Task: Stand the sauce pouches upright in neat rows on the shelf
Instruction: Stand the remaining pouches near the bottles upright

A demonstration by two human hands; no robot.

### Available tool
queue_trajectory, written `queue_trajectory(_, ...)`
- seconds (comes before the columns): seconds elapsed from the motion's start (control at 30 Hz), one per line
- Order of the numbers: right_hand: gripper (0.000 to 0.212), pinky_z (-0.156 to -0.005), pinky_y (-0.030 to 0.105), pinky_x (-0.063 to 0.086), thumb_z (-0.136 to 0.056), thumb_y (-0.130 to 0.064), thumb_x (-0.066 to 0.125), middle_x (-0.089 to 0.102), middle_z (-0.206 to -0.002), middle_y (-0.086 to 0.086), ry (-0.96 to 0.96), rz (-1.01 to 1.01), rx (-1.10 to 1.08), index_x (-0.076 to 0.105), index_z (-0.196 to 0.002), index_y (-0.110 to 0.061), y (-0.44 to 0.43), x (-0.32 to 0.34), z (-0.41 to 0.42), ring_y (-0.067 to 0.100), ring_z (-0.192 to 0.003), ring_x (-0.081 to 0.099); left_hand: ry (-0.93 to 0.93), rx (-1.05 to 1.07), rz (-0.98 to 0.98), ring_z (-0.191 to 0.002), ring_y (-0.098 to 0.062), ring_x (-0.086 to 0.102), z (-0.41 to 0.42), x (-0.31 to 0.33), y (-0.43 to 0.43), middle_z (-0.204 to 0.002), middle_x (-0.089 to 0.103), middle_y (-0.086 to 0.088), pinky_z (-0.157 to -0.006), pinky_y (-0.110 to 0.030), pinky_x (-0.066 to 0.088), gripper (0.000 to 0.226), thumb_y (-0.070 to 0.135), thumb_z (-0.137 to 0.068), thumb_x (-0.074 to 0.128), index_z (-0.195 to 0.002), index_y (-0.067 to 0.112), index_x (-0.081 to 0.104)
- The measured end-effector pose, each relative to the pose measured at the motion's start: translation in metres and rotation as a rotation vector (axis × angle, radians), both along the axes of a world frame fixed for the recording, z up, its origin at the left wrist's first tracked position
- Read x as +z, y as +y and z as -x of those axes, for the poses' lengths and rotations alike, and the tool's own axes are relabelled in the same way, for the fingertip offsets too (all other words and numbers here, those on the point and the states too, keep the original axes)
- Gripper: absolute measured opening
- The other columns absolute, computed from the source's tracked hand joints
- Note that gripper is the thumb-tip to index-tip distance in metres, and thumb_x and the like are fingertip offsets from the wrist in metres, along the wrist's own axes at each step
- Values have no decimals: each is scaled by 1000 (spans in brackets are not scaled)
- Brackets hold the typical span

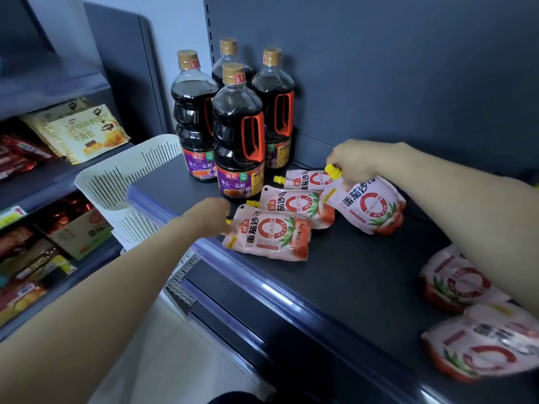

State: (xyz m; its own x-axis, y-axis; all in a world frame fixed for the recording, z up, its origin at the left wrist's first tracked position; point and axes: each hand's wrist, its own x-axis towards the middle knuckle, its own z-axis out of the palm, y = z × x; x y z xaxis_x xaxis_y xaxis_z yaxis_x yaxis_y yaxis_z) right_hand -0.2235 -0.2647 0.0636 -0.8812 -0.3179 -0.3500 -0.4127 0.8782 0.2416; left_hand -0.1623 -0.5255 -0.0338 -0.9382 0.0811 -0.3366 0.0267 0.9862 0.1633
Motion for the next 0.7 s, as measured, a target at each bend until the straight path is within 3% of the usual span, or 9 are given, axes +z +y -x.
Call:
queue_trajectory(0.17, 36, -59, 30, 37, -76, -10, 72, 45, -64, -1, 60, 170, -98, 41, -60, -20, 15, 8, -7, 26, -71, 48, -41, -16, -21, -88, -20, 51, 3, 5, -1, -113, 64, -11, -75, -27, 41, 41, 32, -87, 59, -112, 0, 63)
queue_trajectory(0.23, 35, -58, 29, 36, -75, -10, 72, 45, -62, -1, 78, 209, -149, 42, -59, -19, 22, 10, -12, 26, -71, 47, -25, -43, -55, -81, -19, 48, 3, 13, 2, -97, 62, -7, -66, -25, 39, 38, 32, -84, 63, -103, -1, 65)
queue_trajectory(0.33, 31, -58, 28, 39, -73, -10, 73, 50, -63, 1, 113, 264, -268, 47, -59, -17, 33, 15, -16, 27, -72, 51, 65, -44, -330, -67, -18, 44, 1, 34, 18, -79, 53, -5, -56, -28, 32, 25, 24, -75, 72, -81, 4, 59)
queue_trajectory(0.43, 15, -67, 33, 51, -69, -13, 76, 64, -78, 11, 191, 306, -384, 62, -71, -9, 47, 22, -20, 30, -76, 60, 177, -94, -513, -67, -18, 44, 0, 58, 46, -74, 50, -2, -58, -29, 34, 24, 18, -72, 73, -82, 3, 58)
queue_trajectory(0.5, 17, -69, 34, 53, -69, -13, 76, 69, -88, 14, 252, 332, -457, 69, -83, -4, 59, 24, -22, 32, -83, 65, 230, -129, -585, -61, -18, 42, 0, 69, 69, -67, 47, -2, -53, -29, 33, 21, 13, -73, 70, -80, 0, 55)
queue_trajectory(0.63, 21, -70, 32, 51, -76, -10, 71, 68, -101, 14, 308, 369, -572, 71, -97, -8, 82, 22, -26, 32, -88, 64, 273, -211, -677, -53, -17, 42, 4, 76, 106, -63, 50, -4, -43, -22, 36, 11, 8, -79, 61, -76, 5, 51)
queue_trajectory(0.7, 21, -70, 32, 49, -79, -7, 66, 67, -105, 14, 326, 387, -593, 70, -99, -10, 92, 21, -26, 32, -89, 63, 296, -269, -673, -57, -21, 47, 6, 79, 121, -69, 58, -10, -49, -27, 42, 11, 9, -80, 61, -80, 2, 53)
